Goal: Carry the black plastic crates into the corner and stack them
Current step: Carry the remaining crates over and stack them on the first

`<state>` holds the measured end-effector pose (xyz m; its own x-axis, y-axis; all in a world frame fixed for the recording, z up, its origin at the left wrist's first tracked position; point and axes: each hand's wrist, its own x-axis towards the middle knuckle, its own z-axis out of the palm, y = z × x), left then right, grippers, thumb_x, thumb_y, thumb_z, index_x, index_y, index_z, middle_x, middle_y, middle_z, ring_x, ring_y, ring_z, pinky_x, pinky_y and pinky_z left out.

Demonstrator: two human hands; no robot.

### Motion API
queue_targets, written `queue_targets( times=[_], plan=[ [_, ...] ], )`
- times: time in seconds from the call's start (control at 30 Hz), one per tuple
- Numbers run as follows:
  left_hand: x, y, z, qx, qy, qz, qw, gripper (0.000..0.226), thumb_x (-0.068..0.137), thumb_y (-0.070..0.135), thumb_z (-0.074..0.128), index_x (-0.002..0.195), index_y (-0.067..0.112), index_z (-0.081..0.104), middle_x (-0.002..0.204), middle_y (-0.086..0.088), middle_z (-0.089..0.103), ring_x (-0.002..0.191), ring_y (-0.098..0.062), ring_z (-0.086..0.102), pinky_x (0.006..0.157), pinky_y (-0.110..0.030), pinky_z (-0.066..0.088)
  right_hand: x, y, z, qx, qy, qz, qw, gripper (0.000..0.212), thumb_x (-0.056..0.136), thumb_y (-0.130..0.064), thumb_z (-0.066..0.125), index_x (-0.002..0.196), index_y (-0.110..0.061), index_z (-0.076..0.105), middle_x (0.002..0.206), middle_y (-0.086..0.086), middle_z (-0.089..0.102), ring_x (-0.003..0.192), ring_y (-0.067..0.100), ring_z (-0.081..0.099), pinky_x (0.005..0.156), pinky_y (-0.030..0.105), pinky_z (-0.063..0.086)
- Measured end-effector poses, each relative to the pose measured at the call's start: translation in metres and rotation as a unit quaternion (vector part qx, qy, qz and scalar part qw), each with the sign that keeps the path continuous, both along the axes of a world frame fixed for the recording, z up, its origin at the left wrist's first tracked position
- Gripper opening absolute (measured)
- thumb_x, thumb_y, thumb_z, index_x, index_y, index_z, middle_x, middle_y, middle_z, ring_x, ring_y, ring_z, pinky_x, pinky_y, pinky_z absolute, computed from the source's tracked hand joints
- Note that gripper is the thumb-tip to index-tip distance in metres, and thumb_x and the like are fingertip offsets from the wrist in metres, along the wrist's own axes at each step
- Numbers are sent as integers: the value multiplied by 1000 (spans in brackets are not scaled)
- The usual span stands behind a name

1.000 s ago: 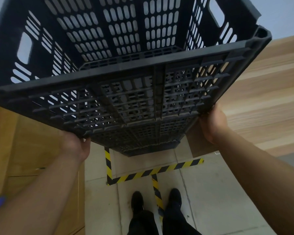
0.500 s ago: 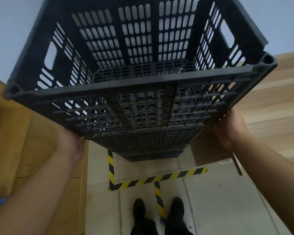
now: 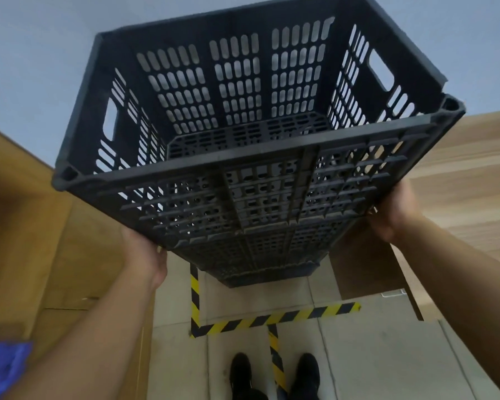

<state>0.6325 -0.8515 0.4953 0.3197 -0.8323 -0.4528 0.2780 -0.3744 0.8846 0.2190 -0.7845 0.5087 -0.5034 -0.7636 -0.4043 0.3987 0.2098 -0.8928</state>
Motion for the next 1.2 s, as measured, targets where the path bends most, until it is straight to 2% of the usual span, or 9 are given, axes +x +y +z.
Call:
queue_targets(
  times=[0.17,0.27,0.33,0.43,0.67,0.8,0.93,1.03,1.2],
  plan=[
    [0,-4,-3,18,2,12,1000,58,110,53,24,134,32,72,140,3,73,132,-20,65,119,-47,45,-1,2,-4,24,2,-11,1000,50,109,-40,33,129,-7,64,128,18,70,118,34,66,105,48,49],
    [1,-9,0,28,-27,26,999,57,109,50,26,133,32,74,132,8,77,127,-16,68,110,-41,48,2,8,-9,41,-3,-30,999,47,107,-45,32,112,-19,71,131,17,69,125,36,62,109,50,45],
    [2,-10,1,31,-43,28,998,57,107,52,28,137,34,73,133,11,76,128,-13,66,112,-38,42,7,9,-8,44,-15,-38,998,44,106,-47,33,104,-24,71,128,14,71,122,33,63,102,45,49],
    [4,-7,1,35,-34,15,999,56,104,54,30,138,36,71,138,9,74,130,-16,64,120,-46,38,12,8,-5,42,-30,-48,998,46,106,-48,30,99,-25,69,110,7,73,107,26,65,84,37,48],
    [10,-8,4,27,-39,2,999,56,106,55,30,138,36,71,138,7,74,133,-19,65,122,-54,41,17,17,-16,31,-39,-65,997,47,105,-49,29,91,-27,68,83,-1,72,84,18,64,76,33,48],
    [13,-7,9,55,-36,-8,998,53,113,45,25,141,31,66,141,3,71,135,-23,62,124,-56,39,20,21,-7,51,-25,-42,998,47,106,-49,28,99,-24,68,101,5,72,105,27,63,84,37,49],
    [18,1,23,60,-44,-51,996,37,116,28,30,133,29,63,132,1,68,136,-29,58,120,-50,39,8,34,2,74,21,15,997,38,108,-36,35,112,-17,68,125,18,70,126,42,59,112,54,42],
    [12,11,53,19,-39,-43,998,42,114,47,27,122,33,66,138,2,65,118,-20,62,103,-41,41,0,35,34,27,31,9,999,42,107,-42,37,121,-18,69,127,15,70,126,35,61,113,52,42],
    [12,14,100,-68,-3,-2,998,68,108,69,18,132,34,70,146,8,68,134,-15,59,117,-41,34,-2,24,107,-90,11,-17,996,68,102,-65,25,133,-23,67,139,10,66,132,23,59,111,41,40]
  ],
)
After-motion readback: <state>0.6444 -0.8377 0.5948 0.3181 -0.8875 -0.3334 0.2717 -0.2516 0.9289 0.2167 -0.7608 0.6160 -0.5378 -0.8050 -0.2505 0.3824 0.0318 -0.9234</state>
